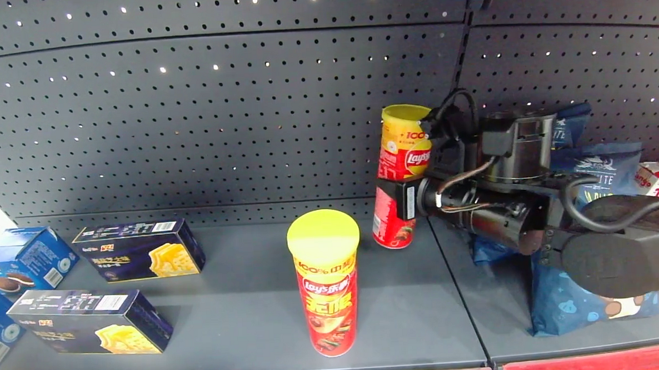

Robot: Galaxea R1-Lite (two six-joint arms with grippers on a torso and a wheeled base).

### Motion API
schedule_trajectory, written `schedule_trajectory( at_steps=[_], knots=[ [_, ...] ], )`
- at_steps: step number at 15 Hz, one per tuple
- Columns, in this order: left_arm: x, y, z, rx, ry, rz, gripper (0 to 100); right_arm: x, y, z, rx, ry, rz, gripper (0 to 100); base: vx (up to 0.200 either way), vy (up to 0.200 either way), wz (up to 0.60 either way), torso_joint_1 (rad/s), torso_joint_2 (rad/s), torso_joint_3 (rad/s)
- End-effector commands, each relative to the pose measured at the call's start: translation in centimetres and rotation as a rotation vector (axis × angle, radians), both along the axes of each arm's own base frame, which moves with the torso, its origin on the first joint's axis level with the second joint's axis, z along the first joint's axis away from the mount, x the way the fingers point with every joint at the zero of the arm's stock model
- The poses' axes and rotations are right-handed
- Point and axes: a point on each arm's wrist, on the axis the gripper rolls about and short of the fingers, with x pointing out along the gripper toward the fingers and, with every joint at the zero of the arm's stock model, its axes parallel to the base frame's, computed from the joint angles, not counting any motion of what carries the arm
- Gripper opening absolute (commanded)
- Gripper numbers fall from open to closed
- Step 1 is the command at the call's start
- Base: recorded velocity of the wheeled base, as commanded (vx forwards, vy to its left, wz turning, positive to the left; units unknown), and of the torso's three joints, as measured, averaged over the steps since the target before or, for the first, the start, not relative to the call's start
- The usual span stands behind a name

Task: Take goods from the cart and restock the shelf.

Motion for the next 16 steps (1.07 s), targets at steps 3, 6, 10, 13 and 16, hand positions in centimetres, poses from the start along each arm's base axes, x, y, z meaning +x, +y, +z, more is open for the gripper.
schedule_trajectory(
  at_steps=[3,6,10,13,16],
  knots=[
    [0.0,0.0,0.0,0.001,0.003,0.0,100,1.8,3.6,-1.1,-0.006,-0.012,-0.052,0,0.0,0.0,0.0,0.0,0.0,0.0],
    [0.0,0.0,0.0,0.001,0.003,-0.003,100,2.3,5.3,-1.0,0.015,-0.038,-0.049,0,0.0,0.0,0.0,0.0,0.0,0.0],
    [0.0,0.0,0.0,0.001,0.003,0.0,100,2.2,6.7,-1.4,0.015,-0.043,-0.078,0,0.0,0.0,0.0,0.0,0.0,0.0],
    [0.0,0.0,0.0,0.001,0.003,-0.001,100,2.3,7.1,-1.8,0.011,-0.039,-0.078,0,0.0,0.0,0.0,0.0,0.0,0.0],
    [0.0,0.0,0.0,0.001,0.003,-0.001,100,2.6,7.5,-2.3,0.009,-0.033,-0.075,0,0.0,0.0,0.0,0.0,0.0,0.0]
  ],
)
